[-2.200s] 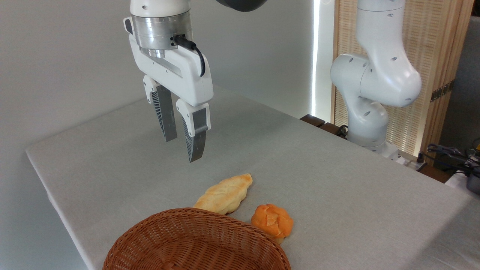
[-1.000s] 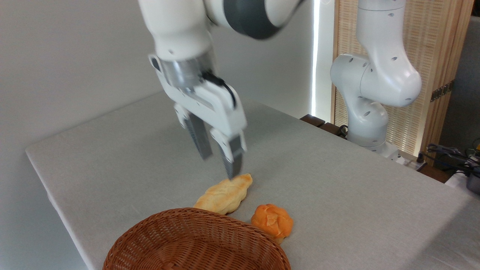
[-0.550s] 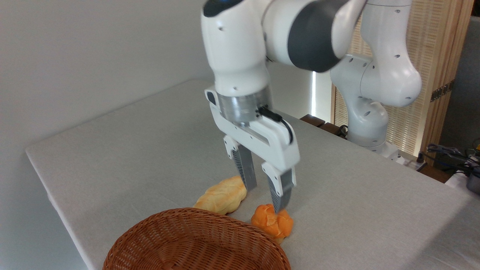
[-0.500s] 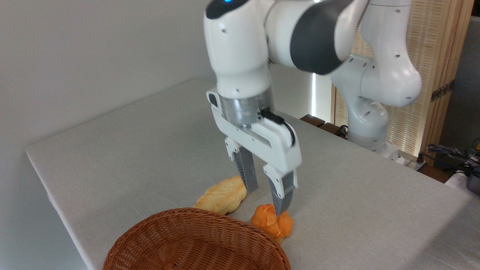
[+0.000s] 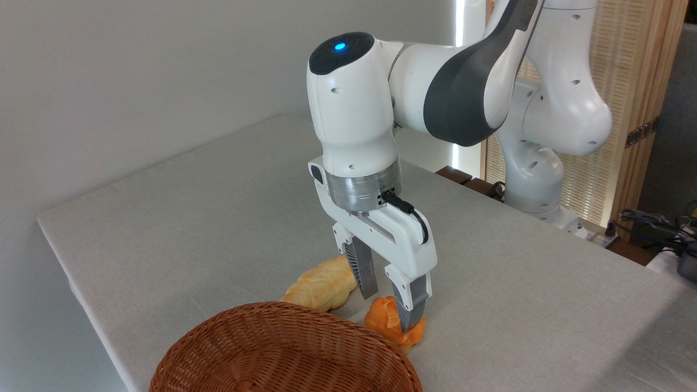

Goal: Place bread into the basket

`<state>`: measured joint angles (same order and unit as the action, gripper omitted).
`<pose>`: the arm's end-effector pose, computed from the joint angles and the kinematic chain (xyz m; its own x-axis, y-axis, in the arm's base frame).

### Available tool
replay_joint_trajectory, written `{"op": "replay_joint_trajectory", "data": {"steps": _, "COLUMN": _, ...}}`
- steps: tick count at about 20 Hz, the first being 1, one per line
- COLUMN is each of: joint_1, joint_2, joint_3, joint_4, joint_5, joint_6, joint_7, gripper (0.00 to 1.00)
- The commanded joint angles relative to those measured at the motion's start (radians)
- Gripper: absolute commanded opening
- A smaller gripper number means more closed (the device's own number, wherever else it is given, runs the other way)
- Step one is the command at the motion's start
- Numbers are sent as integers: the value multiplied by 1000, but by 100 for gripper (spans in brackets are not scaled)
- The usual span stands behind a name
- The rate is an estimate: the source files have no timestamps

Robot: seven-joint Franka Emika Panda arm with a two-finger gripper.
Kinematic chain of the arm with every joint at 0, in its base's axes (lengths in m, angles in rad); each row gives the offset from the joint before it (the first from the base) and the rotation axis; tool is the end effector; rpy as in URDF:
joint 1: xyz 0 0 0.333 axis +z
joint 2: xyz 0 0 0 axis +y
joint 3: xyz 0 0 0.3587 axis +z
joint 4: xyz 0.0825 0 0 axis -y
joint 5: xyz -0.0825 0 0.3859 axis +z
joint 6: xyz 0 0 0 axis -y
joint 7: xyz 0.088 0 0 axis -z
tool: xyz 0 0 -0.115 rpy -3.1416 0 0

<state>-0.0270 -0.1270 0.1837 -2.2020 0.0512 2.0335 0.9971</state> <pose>0.4907 0.0832 0.4654 0.6468 -0.7615 -0.0418 -0.7613 -0.6479 0.0249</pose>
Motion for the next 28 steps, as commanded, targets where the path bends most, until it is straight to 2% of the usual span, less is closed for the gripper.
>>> {"op": "replay_joint_trajectory", "data": {"steps": 1, "joint_1": -4, "joint_2": 33, "joint_3": 7, "joint_4": -7, "joint_5": 16, "joint_6": 43, "joint_7": 21, "gripper": 100}}
{"op": "replay_joint_trajectory", "data": {"steps": 4, "joint_1": -4, "joint_2": 55, "joint_3": 7, "joint_4": -5, "joint_5": 51, "joint_6": 57, "joint_7": 23, "gripper": 100}}
{"op": "replay_joint_trajectory", "data": {"steps": 7, "joint_1": -4, "joint_2": 59, "joint_3": 5, "joint_4": -5, "joint_5": 58, "joint_6": 59, "joint_7": 23, "gripper": 99}}
{"op": "replay_joint_trajectory", "data": {"steps": 9, "joint_1": -4, "joint_2": 59, "joint_3": 5, "joint_4": -4, "joint_5": 61, "joint_6": 60, "joint_7": 46, "gripper": 73}}
{"op": "replay_joint_trajectory", "data": {"steps": 11, "joint_1": -4, "joint_2": 58, "joint_3": 5, "joint_4": -4, "joint_5": 61, "joint_6": 59, "joint_7": 58, "gripper": 43}}
{"op": "replay_joint_trajectory", "data": {"steps": 12, "joint_1": -4, "joint_2": 56, "joint_3": 5, "joint_4": -4, "joint_5": 59, "joint_6": 59, "joint_7": 58, "gripper": 35}}
{"op": "replay_joint_trajectory", "data": {"steps": 22, "joint_1": -5, "joint_2": 37, "joint_3": -6, "joint_4": 22, "joint_5": 44, "joint_6": 27, "joint_7": 55, "gripper": 36}}
{"op": "replay_joint_trajectory", "data": {"steps": 24, "joint_1": -8, "joint_2": 23, "joint_3": -50, "joint_4": 50, "joint_5": 15, "joint_6": -40, "joint_7": 55, "gripper": 36}}
{"op": "replay_joint_trajectory", "data": {"steps": 28, "joint_1": -8, "joint_2": 13, "joint_3": -114, "joint_4": 83, "joint_5": -5, "joint_6": -127, "joint_7": 49, "gripper": 36}}
